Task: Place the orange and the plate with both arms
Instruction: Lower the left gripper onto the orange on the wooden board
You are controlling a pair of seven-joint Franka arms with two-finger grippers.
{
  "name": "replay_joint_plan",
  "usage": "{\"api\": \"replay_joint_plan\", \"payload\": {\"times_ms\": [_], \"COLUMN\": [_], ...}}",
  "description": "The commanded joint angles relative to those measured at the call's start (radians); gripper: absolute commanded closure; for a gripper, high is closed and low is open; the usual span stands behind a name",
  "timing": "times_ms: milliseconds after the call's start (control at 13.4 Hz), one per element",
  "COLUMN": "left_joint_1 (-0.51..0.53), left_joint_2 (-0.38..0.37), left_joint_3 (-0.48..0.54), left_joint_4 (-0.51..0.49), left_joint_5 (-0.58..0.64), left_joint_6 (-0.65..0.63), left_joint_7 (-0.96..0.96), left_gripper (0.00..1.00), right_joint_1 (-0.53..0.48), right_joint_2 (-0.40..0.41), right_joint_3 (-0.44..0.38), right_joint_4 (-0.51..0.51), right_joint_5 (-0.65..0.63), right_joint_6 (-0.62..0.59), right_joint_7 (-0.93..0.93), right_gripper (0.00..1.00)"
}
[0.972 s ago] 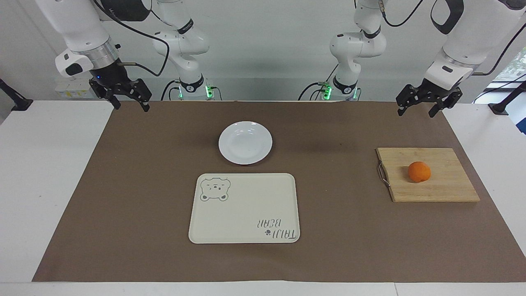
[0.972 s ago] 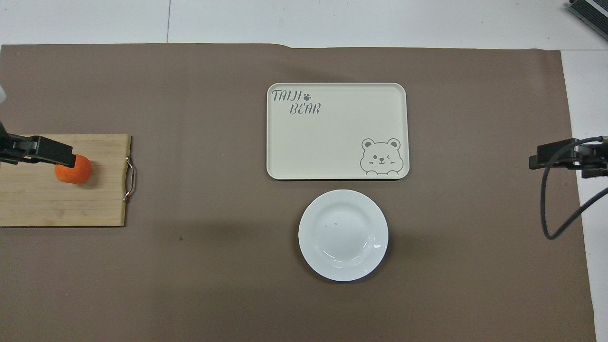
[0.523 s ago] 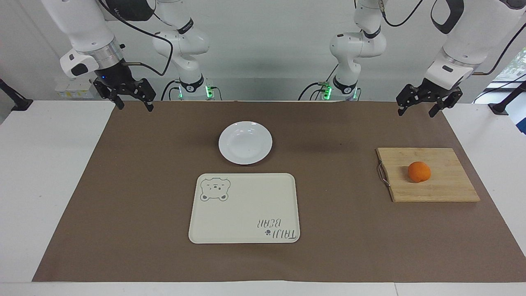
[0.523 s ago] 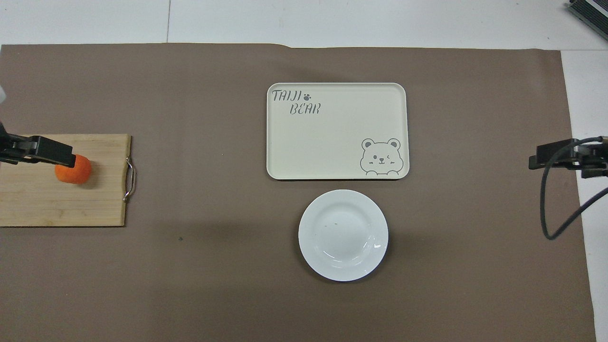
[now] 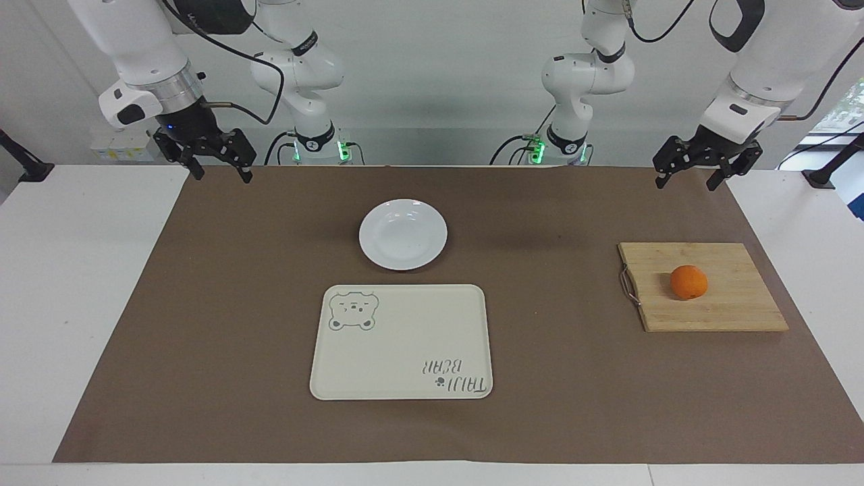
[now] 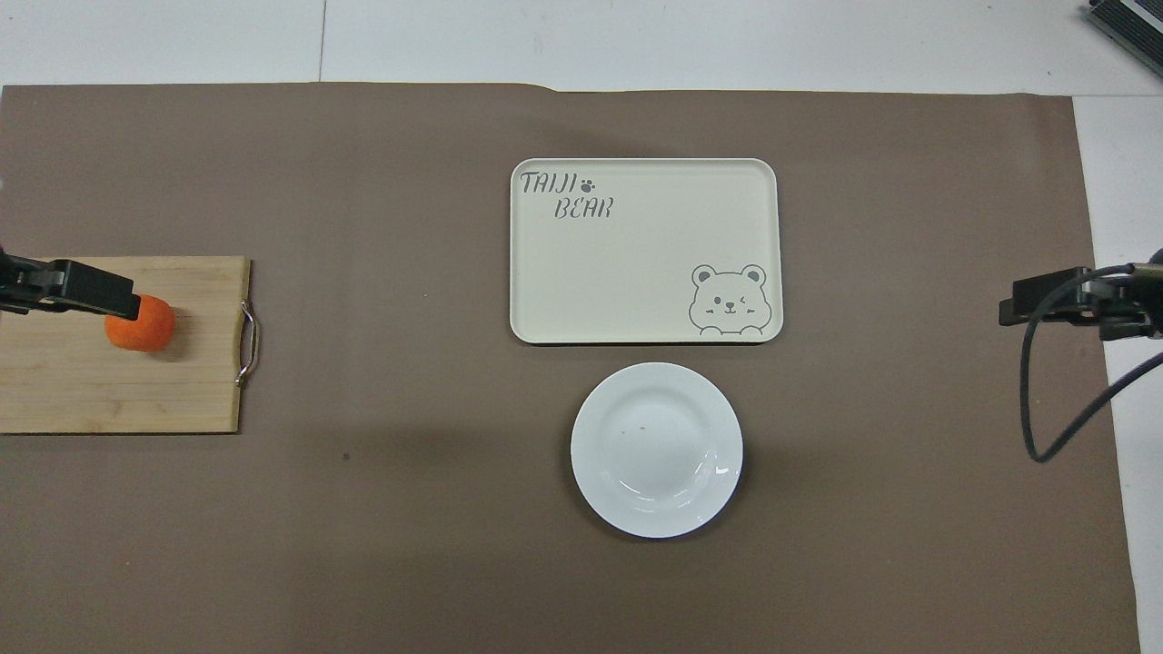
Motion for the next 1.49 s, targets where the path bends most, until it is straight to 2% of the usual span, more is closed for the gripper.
{"api": "replay_joint_plan", "payload": {"times_ms": [0, 448, 897, 1196, 1420], "left_joint_1": [0.006, 0.013, 0.102, 0.159, 0.203], "left_joint_2": [0.005, 0.028, 0.031, 0.075, 0.118], "left_joint_3": [0.005, 0.021, 0.019, 0.021, 0.021], "left_joint_4": [0.018, 0.018, 0.004, -0.002, -0.039], "left_joint_5": [-0.018, -0.018, -0.027, -0.028, -0.027], "left_joint_6": [-0.027, 0.014, 0.065, 0.122, 0.212], "left_joint_7": [-0.008, 0.013, 0.151, 0.257, 0.334], "left_gripper": [0.00, 0.00, 0.00, 0.00, 0.00], "right_joint_1": [-0.013, -0.013, -0.011, -0.011, -0.013], "right_joint_2": [-0.001, -0.001, -0.001, -0.001, -0.004], "right_joint_3": [0.011, 0.011, 0.011, 0.011, 0.011], "right_joint_4": [0.007, 0.007, 0.005, 0.004, 0.001], "right_joint_5": [-0.028, -0.026, -0.011, -0.009, -0.011], "right_joint_6": [-0.006, -0.005, -0.003, -0.003, -0.005], "right_joint_7": [-0.020, -0.020, -0.020, -0.020, -0.019], "right_gripper": [0.00, 0.00, 0.00, 0.00, 0.00]}}
